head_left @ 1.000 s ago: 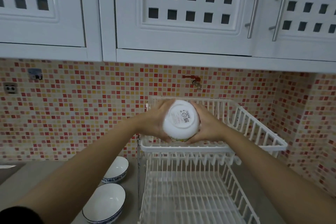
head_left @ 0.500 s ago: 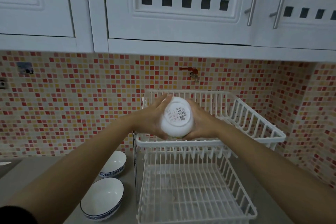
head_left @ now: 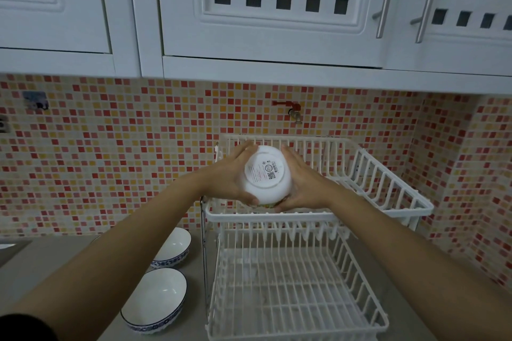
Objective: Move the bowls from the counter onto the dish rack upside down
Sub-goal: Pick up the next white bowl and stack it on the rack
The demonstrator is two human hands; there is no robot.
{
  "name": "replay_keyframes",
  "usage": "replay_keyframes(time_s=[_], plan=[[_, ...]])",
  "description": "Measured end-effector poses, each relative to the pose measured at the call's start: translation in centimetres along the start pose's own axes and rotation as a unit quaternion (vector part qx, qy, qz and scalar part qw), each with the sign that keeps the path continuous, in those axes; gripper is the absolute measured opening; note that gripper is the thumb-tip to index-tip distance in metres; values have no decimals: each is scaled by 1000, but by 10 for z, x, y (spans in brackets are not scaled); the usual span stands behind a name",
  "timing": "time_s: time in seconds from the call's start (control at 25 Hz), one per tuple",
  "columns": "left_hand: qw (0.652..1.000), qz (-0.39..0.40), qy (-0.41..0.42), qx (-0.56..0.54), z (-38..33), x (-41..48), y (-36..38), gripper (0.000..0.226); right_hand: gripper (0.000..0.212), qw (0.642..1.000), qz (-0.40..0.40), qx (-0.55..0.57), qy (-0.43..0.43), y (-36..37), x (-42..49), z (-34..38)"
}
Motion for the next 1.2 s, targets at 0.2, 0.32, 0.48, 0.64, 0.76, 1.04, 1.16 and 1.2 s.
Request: replay_keyframes(time_s=[0.2, 0.32, 0.48, 0.64, 0.76, 1.04, 1.16, 1.2], plan=[[1000, 18, -9, 7, -2, -2, 1, 127, 138, 998, -17, -66, -16, -7, 0, 2], [1000, 19, -24, -4, -6, -6, -3, 123, 135, 998, -4, -65, -21, -8, -3, 4], [999, -1, -32, -13, -4, -11, -13, 98, 125, 1000, -15, -6, -2, -19, -10, 5], [994, -91, -45, -39, -1, -21, -35, 61, 90, 993, -115, -25, -12, -45, -17, 31], [974, -200, -83, -68, 9, -35, -65, 54, 68, 979, -195, -54, -29, -51, -21, 73], [920, -315, -215, -93, 95, -131, -109, 50, 64, 966, -227, 16, -121, 3, 7, 196], [911, -311, -259, -82, 136, -179, -110, 49, 64, 966, -217, 22, -137, 56, 18, 233], [911, -301, -272, -78, 150, -193, -107, 49, 63, 969, -205, 30, -132, 78, 24, 241]])
Point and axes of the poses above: each hand's wrist, its own x-axis towards the middle knuckle, its own y-axis out of the palm, z = x × y, the point moved 9 cm from there along x, towards the middle knuckle, and after that the axes turned 7 degrees about -z, right-handed, at the moved point
